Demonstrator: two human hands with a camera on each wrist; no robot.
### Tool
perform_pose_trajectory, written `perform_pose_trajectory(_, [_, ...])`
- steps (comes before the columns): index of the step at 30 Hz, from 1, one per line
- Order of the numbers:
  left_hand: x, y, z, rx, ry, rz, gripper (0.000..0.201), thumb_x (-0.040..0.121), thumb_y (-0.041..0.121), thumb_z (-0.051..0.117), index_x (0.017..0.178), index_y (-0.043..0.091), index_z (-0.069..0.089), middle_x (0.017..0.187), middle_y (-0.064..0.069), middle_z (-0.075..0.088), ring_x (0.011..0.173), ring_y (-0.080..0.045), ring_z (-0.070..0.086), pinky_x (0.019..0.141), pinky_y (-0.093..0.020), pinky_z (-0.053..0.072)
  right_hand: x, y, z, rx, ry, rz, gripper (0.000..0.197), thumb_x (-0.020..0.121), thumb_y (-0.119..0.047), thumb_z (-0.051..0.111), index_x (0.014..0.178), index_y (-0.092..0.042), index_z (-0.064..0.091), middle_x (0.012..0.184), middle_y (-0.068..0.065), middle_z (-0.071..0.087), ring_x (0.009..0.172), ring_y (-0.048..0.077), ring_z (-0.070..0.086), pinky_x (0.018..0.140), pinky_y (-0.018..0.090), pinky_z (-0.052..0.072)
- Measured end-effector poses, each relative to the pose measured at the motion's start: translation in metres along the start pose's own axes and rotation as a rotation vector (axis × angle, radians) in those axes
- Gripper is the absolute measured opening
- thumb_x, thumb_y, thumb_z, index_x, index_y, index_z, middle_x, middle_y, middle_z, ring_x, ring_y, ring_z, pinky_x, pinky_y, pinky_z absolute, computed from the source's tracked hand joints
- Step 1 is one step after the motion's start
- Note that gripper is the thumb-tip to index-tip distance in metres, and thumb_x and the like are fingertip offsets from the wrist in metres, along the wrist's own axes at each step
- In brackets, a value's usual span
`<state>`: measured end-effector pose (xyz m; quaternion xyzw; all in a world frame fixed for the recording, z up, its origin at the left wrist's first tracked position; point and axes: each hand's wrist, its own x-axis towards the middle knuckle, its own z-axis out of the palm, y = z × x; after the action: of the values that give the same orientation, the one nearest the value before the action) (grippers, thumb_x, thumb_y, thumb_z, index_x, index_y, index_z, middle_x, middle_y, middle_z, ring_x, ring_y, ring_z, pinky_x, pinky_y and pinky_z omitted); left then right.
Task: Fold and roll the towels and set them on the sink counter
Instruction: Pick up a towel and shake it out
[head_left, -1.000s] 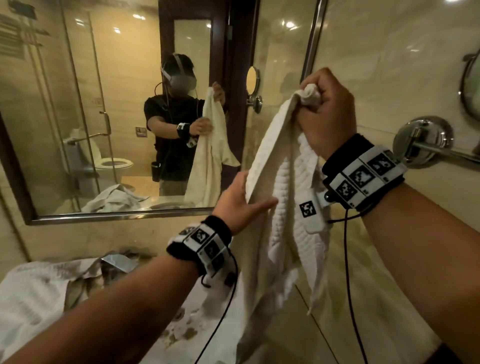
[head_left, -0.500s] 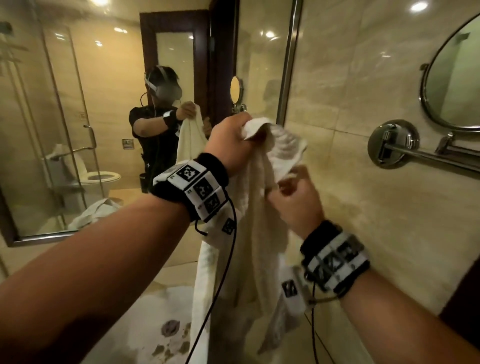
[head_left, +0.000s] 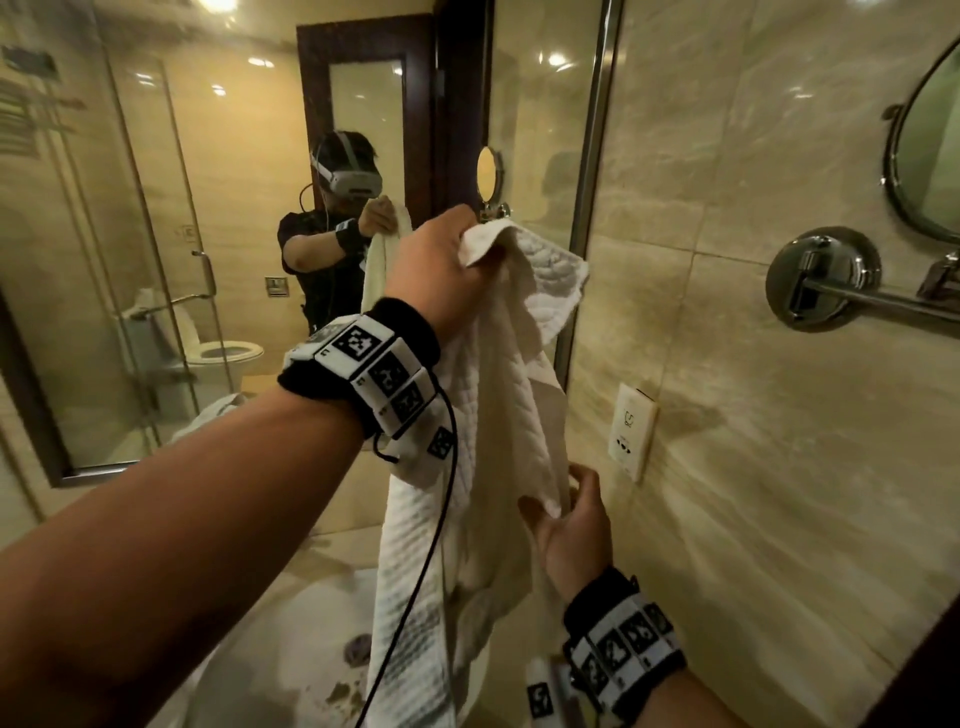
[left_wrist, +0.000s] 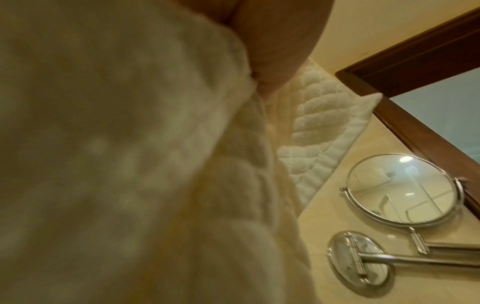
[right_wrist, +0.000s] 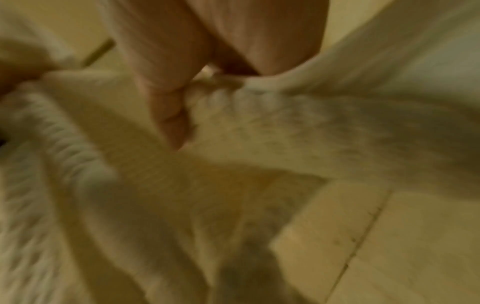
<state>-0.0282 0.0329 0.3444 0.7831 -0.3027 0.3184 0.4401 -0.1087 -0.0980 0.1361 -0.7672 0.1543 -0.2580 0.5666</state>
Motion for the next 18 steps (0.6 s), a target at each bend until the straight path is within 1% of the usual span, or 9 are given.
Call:
perform_pose_trajectory(2, [0.003,-0.007,-0.011,0.006,0.048,-0.022,0.021,0.091,0.033,0.057,0.087,0.013,0.055,0.069,0.010,0.051,0.067,-0.012,0.052,0.061,-0.025,0.045,0.007,0.011,-0.009,0.036,-0.185,0.113,0.029,0.082,-0.016,0.074,0.096,-0.030,0.053,0.093,-0.009,0.067,0.079,0.004,0.062,0.059,0.012,0.049])
perform_pose_trajectory(3, [0.005,-0.011,-0.016,-0.003,0.068,-0.047,0.020,0.090,0.033,0.057,0.089,0.014,0.057,0.071,0.010,0.053,0.067,-0.009,0.053,0.059,-0.019,0.045,0.009,0.019,-0.014,0.050,-0.286,0.150,0.026,0.080,-0.017,0.075,0.098,-0.028,0.058,0.089,-0.009,0.069,0.078,0.006,0.064,0.060,0.012,0.049])
perform_pose_trajectory(6, [0.007,-0.021,-0.034,-0.093,0.132,-0.098,0.019,0.089,0.030,0.058,0.098,0.013,0.062,0.082,0.006,0.064,0.074,-0.004,0.060,0.065,-0.018,0.052,0.014,0.046,-0.025,-0.060,-0.494,0.213,0.030,0.076,-0.020,0.079,0.104,-0.016,0.067,0.091,-0.001,0.075,0.086,0.017,0.071,0.078,0.030,0.057])
perform_pose_trajectory(8, [0.007,-0.025,-0.044,-0.127,0.159,-0.122,0.017,0.090,0.026,0.058,0.097,0.011,0.062,0.078,0.007,0.063,0.065,0.008,0.058,0.053,-0.008,0.046,0.022,0.053,-0.036,-0.143,-0.541,0.192,0.025,0.075,-0.024,0.080,0.097,-0.017,0.069,0.093,0.001,0.075,0.090,0.019,0.071,0.081,0.031,0.055])
perform_pose_trajectory(10, [0.007,-0.029,-0.054,-0.162,0.183,-0.147,0.010,0.092,0.022,0.057,0.095,0.013,0.060,0.074,0.009,0.059,0.052,0.016,0.053,0.045,-0.003,0.039,0.035,0.048,-0.052,-0.162,-0.499,0.171,0.034,0.070,-0.037,0.082,0.094,-0.015,0.069,0.094,0.005,0.075,0.090,0.024,0.070,0.077,0.030,0.054])
perform_pose_trajectory(12, [0.006,-0.035,-0.066,-0.175,0.205,-0.177,0.013,0.092,0.026,0.056,0.097,0.016,0.062,0.080,0.006,0.064,0.056,0.014,0.057,0.045,-0.005,0.042,0.049,0.034,-0.074,-0.153,-0.405,0.118,0.047,0.063,-0.046,0.081,0.090,-0.008,0.070,0.088,0.011,0.075,0.080,0.022,0.070,0.068,0.028,0.054])
perform_pose_trajectory(14, [0.005,-0.046,-0.078,-0.157,0.242,-0.208,0.017,0.089,0.034,0.057,0.100,0.025,0.065,0.087,0.005,0.069,0.068,0.000,0.066,0.057,-0.019,0.055,0.059,0.004,-0.096,-0.171,-0.291,0.004,0.027,0.077,-0.031,0.078,0.083,-0.006,0.069,0.077,0.010,0.071,0.062,0.012,0.067,0.054,0.017,0.050])
perform_pose_trajectory(16, [0.003,-0.057,-0.089,-0.138,0.279,-0.224,0.019,0.084,0.039,0.057,0.098,0.030,0.067,0.089,0.007,0.070,0.078,-0.011,0.069,0.069,-0.035,0.059,0.065,-0.028,-0.116,-0.224,-0.174,-0.140,0.018,0.085,-0.020,0.070,0.083,-0.002,0.067,0.072,0.010,0.067,0.056,0.015,0.060,0.047,0.015,0.044])
perform_pose_trajectory(18, [0.001,-0.066,-0.099,-0.137,0.317,-0.263,0.017,0.082,0.036,0.056,0.092,0.028,0.068,0.086,0.009,0.070,0.078,-0.007,0.068,0.073,-0.035,0.059,0.067,-0.055,-0.132,-0.251,-0.051,-0.275,0.019,0.087,-0.020,0.068,0.086,-0.001,0.067,0.073,0.011,0.065,0.058,0.015,0.056,0.047,0.016,0.042])
